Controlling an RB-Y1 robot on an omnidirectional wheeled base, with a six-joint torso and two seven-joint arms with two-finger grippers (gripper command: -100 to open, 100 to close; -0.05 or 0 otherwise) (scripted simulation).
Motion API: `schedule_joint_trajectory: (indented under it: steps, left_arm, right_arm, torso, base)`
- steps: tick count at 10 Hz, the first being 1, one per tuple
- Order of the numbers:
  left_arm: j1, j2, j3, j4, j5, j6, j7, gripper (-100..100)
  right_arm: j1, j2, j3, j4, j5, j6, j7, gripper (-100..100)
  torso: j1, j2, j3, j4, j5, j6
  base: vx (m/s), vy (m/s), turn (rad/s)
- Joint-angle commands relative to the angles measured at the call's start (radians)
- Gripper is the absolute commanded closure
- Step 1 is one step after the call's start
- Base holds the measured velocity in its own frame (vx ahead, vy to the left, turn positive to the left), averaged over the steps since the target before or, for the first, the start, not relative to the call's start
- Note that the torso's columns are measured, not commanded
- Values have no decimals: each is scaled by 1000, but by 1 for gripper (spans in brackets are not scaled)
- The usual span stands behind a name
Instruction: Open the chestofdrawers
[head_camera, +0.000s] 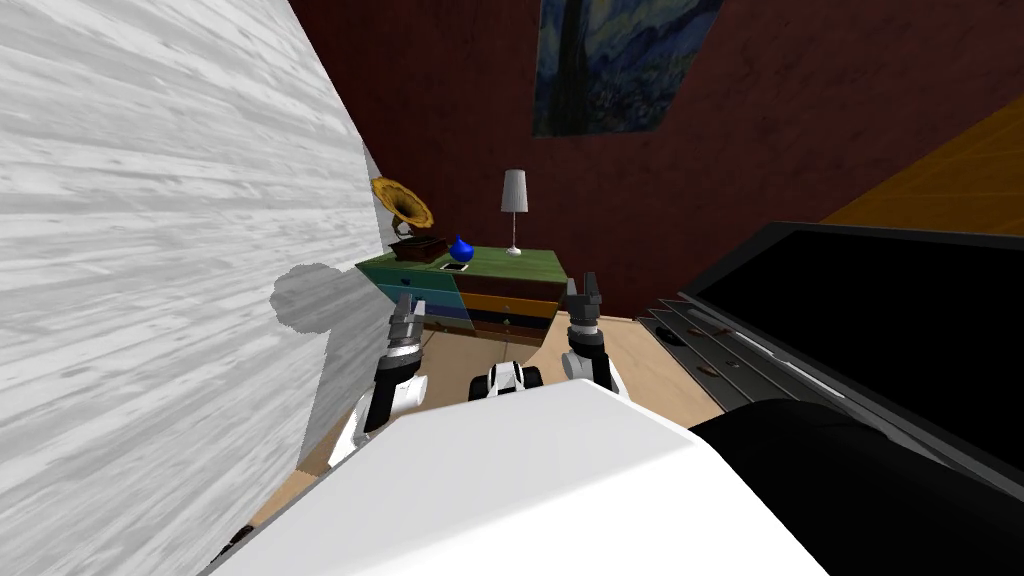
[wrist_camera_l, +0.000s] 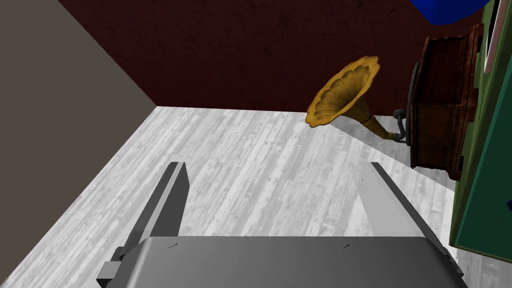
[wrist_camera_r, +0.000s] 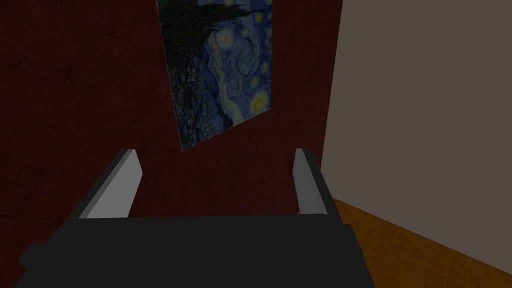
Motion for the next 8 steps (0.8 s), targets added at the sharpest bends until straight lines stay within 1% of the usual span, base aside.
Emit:
schedule_joint_trajectory:
  steps: [1,3,4,8]
  left_arm:
    - [-20,0,-8,60,-11,3,-17,-100]
    - [-29,-1,-11,102,-17,1,-26,-100]
    - [-39,-3,-13,141,-23,0,-34,-100]
    - [-55,-11,-18,213,-33,-2,-50,-100]
  right_arm:
    - [0,0,0,0,0,0,0,0]
    - [0,0,0,0,0,0,0,0]
    - [0,0,0,0,0,0,0,0]
    - [0,0,0,0,0,0,0,0]
  torso:
    - [2,1,0,0,1,0]
    - [1,-1,0,0,0,0]
    - [2,0,0,0,1,0]
    - [1,1,0,0,0,0]
  base:
    - [56,-123,-30]
    - [54,-104,-21]
    - [60,-107,-37]
    - [62,-94,-20]
